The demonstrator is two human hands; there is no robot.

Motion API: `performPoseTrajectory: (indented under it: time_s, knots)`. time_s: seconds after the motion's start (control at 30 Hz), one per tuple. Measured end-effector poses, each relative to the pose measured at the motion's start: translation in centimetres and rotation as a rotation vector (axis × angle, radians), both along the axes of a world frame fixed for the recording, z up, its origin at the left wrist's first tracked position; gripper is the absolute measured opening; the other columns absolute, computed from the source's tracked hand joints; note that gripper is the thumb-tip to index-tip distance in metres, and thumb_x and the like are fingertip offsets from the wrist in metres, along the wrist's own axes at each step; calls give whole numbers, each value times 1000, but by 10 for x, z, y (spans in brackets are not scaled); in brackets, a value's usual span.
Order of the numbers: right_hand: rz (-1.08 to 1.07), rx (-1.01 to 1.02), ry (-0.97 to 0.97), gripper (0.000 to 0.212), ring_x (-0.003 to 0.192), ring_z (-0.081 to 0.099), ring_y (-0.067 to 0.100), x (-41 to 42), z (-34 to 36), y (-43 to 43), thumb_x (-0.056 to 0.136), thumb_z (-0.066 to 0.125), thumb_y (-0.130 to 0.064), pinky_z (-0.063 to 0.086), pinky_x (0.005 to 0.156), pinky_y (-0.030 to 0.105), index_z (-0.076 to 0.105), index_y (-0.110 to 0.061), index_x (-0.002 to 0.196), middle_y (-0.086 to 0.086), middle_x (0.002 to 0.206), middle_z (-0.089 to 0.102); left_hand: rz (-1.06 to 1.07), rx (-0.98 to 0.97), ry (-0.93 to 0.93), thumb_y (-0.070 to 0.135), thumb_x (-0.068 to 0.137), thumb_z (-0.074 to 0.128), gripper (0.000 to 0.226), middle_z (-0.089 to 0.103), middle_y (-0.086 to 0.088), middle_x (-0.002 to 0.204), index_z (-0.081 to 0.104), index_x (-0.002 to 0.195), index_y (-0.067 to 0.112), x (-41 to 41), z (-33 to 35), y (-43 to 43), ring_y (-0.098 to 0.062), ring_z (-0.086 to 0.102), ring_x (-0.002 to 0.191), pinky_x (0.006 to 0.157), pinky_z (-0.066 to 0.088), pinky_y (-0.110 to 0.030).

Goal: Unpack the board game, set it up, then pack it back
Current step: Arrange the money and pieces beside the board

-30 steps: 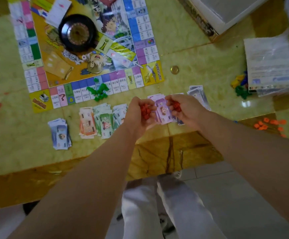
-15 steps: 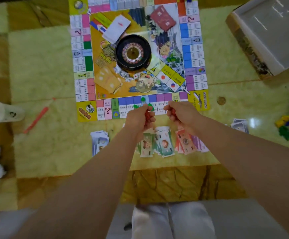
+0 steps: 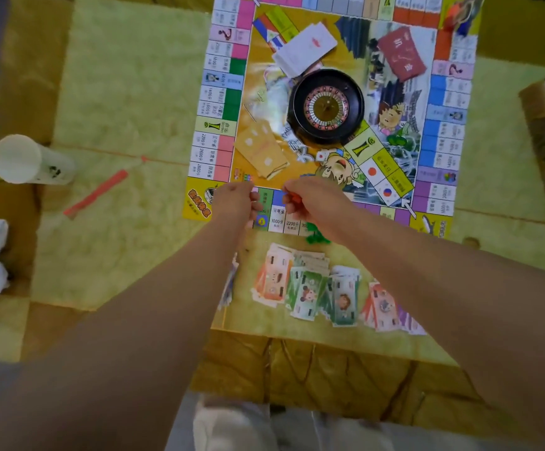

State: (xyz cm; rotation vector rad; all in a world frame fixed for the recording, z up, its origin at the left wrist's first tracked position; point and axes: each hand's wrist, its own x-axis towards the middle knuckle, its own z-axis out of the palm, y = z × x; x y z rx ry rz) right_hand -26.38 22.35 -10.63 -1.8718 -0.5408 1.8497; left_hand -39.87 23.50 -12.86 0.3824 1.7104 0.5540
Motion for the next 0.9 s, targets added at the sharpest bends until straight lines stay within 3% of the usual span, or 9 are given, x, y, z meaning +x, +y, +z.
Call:
performPoseTrajectory:
  time_s: [0.23,0.3,0.37,0.47,0.63,0.7,0.9]
  knots:
    - [-10,61,-57,7,61,53,15,-55,-3,57,96,55,-8,49,59,24,60,-4,95,7,71,56,-229,113,263,10,91,48,19,56,-4,62,58,75,12,-52,-11,57,-18,49,49,51,44,-25]
    - [-19,77,-83,10,59,52,18,-75,-7,77,95,55,-6,46,57,28,61,-7,87,7,68,55,-296,163,300,12,90,51,18,64,-7,76,58,75,20,-71,-13,78,-26,62,62,69,55,-35]
    - [19,91,-154,12,64,54,20,-96,-17,101,93,56,-8,48,63,33,63,-9,83,5,68,57,-410,220,372,11,88,53,12,68,-9,92,62,85,19,-90,-16,101,-30,66,85,83,53,-39]
    - [68,136,-278,14,72,59,20,-117,-30,132,90,55,-9,51,75,38,68,-5,92,1,70,59,-571,300,528,9,90,52,18,66,-7,105,64,103,11,-109,-20,129,-22,61,96,79,41,-25]
    - [162,270,-480,19,86,55,14,-138,-38,178,90,52,-9,47,84,30,68,-10,99,-7,84,59,-726,438,617,7,92,48,21,52,-12,114,61,108,9,-120,-29,169,-24,58,90,71,33,-19]
    - [210,312,-525,21,84,50,11,-145,-42,192,88,51,-6,44,82,27,67,-11,101,-12,79,52,-798,486,614,4,90,49,22,47,-14,115,59,110,5,-119,-31,177,-28,57,89,72,34,-21]
    - [363,437,-664,24,89,53,21,-160,-51,204,83,47,1,37,72,29,63,-10,98,10,102,57,-850,564,623,1,88,51,26,45,-16,117,54,113,3,-120,-34,185,-33,59,86,77,46,-43]
